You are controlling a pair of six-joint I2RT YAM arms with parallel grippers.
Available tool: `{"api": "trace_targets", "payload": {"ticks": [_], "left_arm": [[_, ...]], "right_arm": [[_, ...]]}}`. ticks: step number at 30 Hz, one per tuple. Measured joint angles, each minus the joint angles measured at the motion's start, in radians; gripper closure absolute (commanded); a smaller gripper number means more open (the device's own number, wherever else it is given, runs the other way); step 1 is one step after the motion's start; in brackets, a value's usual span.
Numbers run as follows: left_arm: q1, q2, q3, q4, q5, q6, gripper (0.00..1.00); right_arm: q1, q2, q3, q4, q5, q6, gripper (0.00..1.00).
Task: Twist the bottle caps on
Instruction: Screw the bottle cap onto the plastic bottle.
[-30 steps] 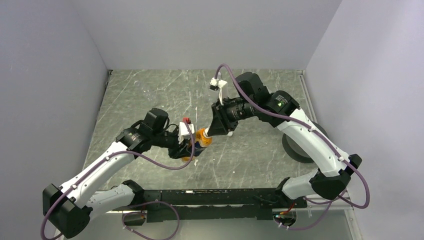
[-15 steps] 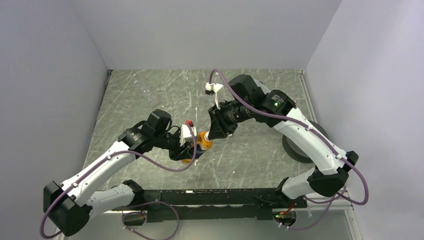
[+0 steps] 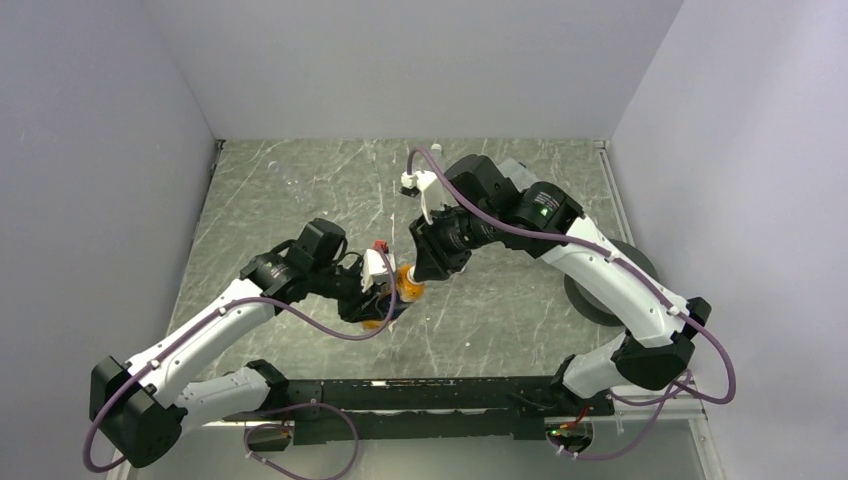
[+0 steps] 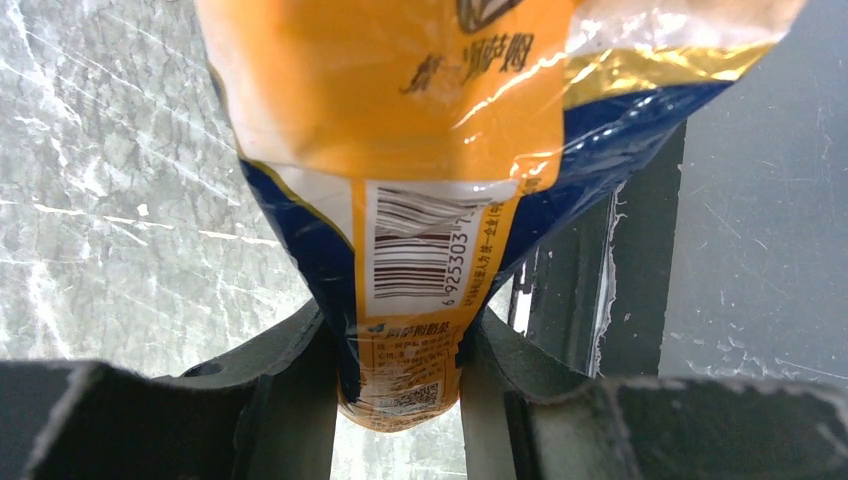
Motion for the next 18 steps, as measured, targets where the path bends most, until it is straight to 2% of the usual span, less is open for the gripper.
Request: {"api": "trace_targets", "payload": {"ticks": [18], "left_arm": [[0.0,0.02,0.019,-0.045,0.029,-0.019,1.0]], "right_arm": [[0.012,-0.002,0.001,0.0,0.016,-0.003,0.9]]}}
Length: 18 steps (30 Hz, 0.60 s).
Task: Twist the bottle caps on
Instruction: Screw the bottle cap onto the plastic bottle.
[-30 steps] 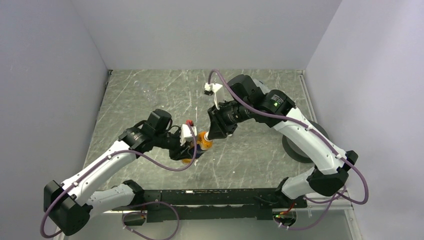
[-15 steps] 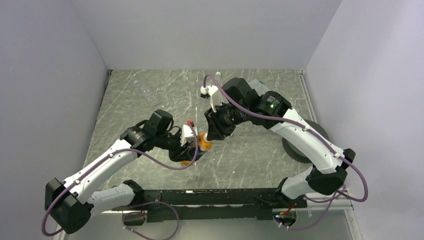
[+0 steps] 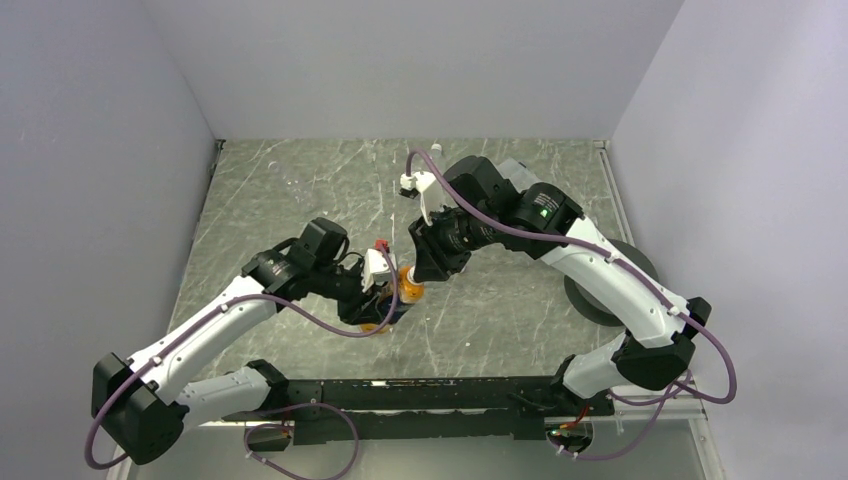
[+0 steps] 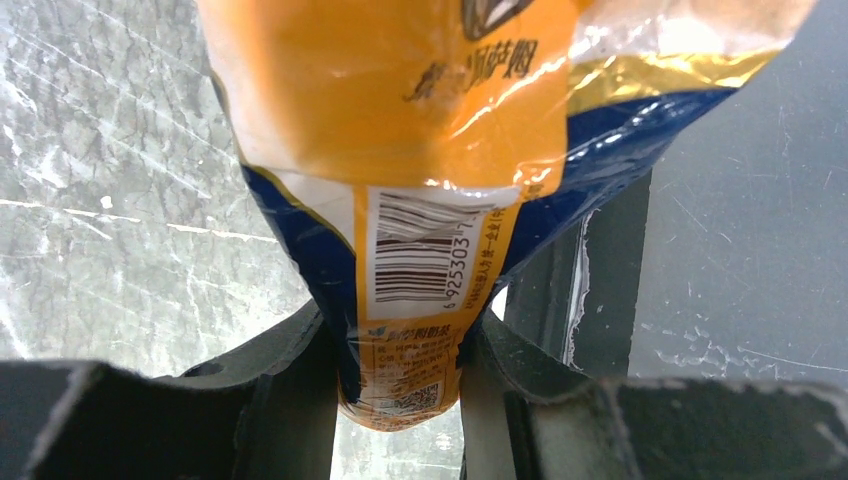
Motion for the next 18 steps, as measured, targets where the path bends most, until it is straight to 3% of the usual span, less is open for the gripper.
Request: {"api": "trace_targets", "payload": {"ticks": [8,18], "left_arm": [[0.0,-0.023,0.0,0.003,-0.065,-0.002,1.0],[0.0,-0.064,-0.014,0.118,-0.241,-0.061,1.0]], "right_arm": [[-0.021,-0.004,-0.026,0.03,-0.017,0.018,0.9],[-0.184,-0.001,-0.085,0.1,-0.103,0.134,0.9]]}}
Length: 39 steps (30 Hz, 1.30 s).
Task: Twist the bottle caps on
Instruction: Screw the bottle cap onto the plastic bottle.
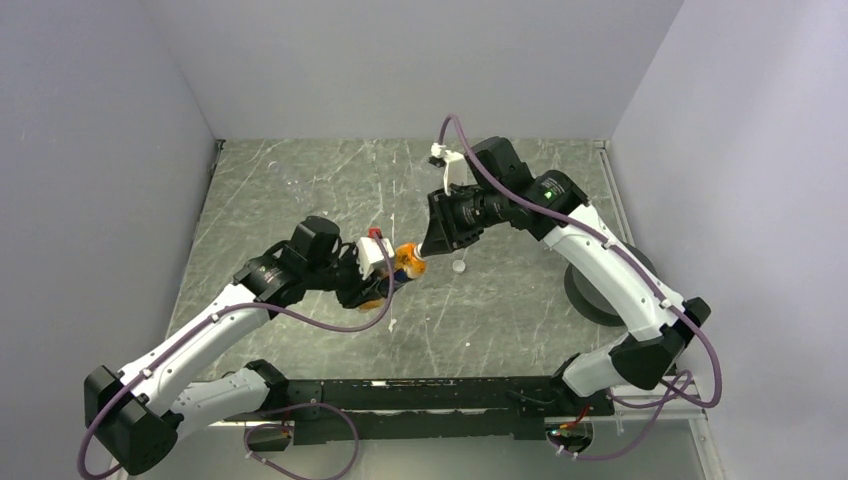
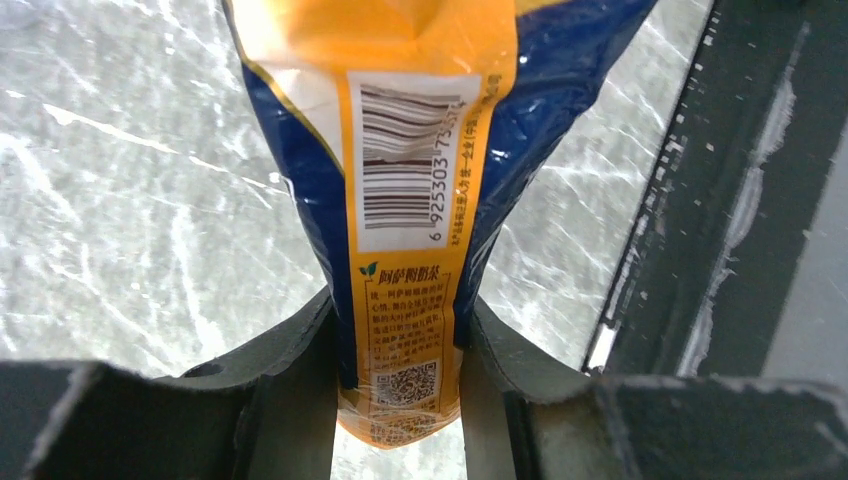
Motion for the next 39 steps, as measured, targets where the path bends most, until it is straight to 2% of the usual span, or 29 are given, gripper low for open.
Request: {"api": "trace_targets", "payload": {"ticks": [17,23,31,39], "left_arm": [[-0.085,0.024,-0.135,0.291,-0.336,-0.033,1.0],[-0.103,0.051,-0.181,0.399,-0.387,-0.052,1.0],[-0.121,0.073,-0.262,0.602,-0.417,-0.102,1.0],[-0.135,0.111,-0.292,0.71,-0.412,-0.126,1.0]], "right_arm": [[-0.095,0.066,-0.056,0.078,0.023,0.23,0.89],[-0.098,0.08,-0.055,0.074,0.082,0.269,0.87],[-0.094,0.087,-0.021,0.056,0.141,0.3,0.77],[-0.092,0.094,0.006,0.021,0.177,0.306,0.69]]}}
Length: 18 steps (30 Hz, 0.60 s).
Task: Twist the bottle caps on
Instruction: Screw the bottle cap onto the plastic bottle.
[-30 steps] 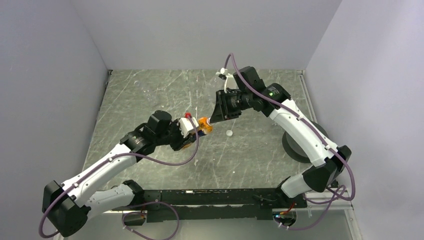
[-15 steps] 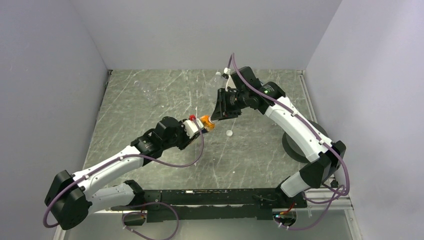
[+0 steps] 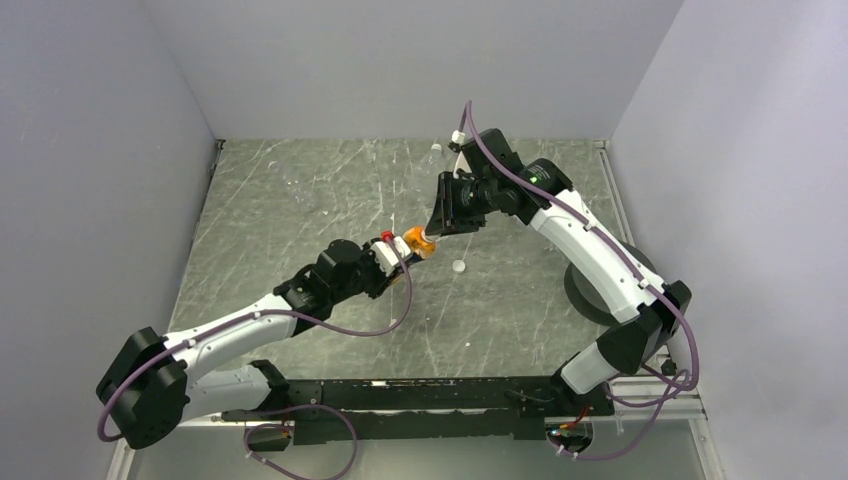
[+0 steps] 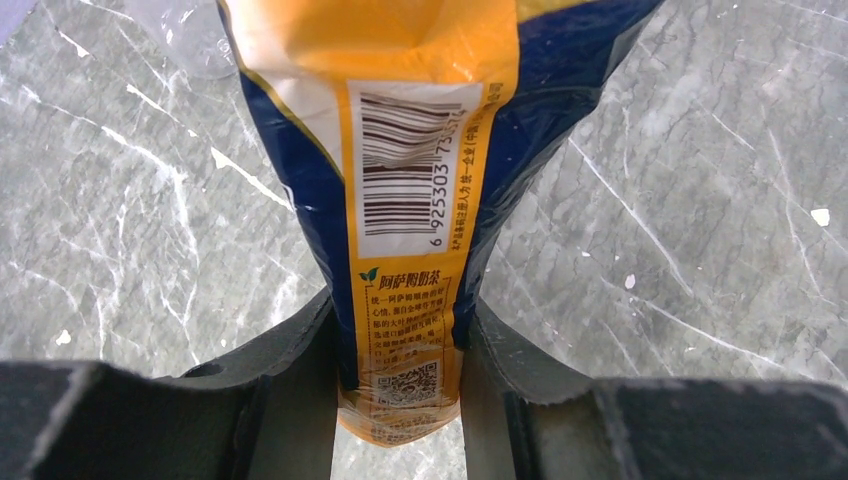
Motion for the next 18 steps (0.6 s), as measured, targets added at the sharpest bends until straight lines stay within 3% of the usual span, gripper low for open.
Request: {"api": "trace_targets", "payload": {"ticks": [9,18], "left_arm": [[-0.007,0.064,-0.001,0.079,0.031,-0.031,1.0],[-0.01,0.112,-0.001,0.108,0.062,-0.069,1.0]], "right_arm": [[0.002,0.029,0.062,-0.069,0.051,-0.002,0.62],[0.009,0.035,0.109,-0.101,0.077,-0.009,0.48]]}}
